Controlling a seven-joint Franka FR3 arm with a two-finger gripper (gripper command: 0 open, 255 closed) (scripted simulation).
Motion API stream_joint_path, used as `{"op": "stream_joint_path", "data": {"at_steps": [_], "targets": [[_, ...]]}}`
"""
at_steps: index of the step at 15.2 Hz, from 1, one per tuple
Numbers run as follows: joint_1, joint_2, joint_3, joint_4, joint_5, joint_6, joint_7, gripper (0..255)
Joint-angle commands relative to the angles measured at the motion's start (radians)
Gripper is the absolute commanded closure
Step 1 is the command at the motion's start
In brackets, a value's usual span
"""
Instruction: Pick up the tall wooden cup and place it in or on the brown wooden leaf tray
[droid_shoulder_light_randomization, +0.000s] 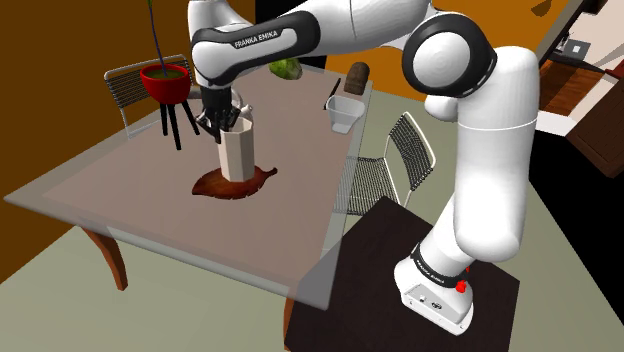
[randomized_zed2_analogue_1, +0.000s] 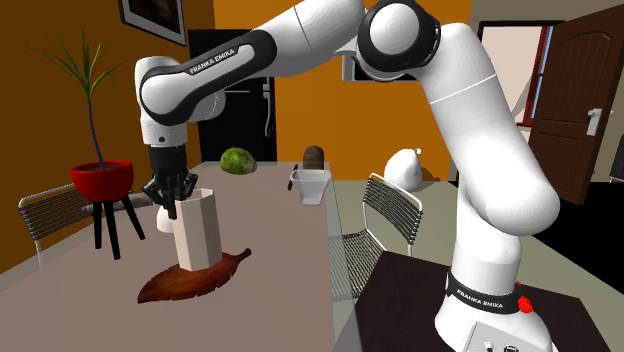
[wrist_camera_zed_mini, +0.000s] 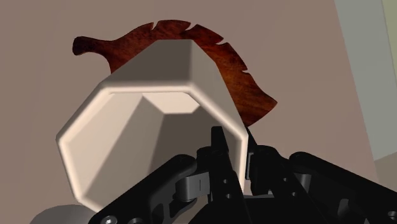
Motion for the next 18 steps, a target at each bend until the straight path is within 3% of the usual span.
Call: {"op": "stream_joint_path", "data": {"at_steps": [1, 11, 12, 18], "targets": [[0.0, 0.01, -0.001, -0.015, -0.002, 0.026, 0.0, 255], [0.0, 0.024, -0.002, -0.033, -0.004, 0.058, 0.001, 255], [0.0, 0.024, -0.002, -0.033, -0.004, 0.058, 0.001, 0], [0.0, 0.011, -0.001, -0.017, -0.002, 0.03, 0.0, 0]]}}
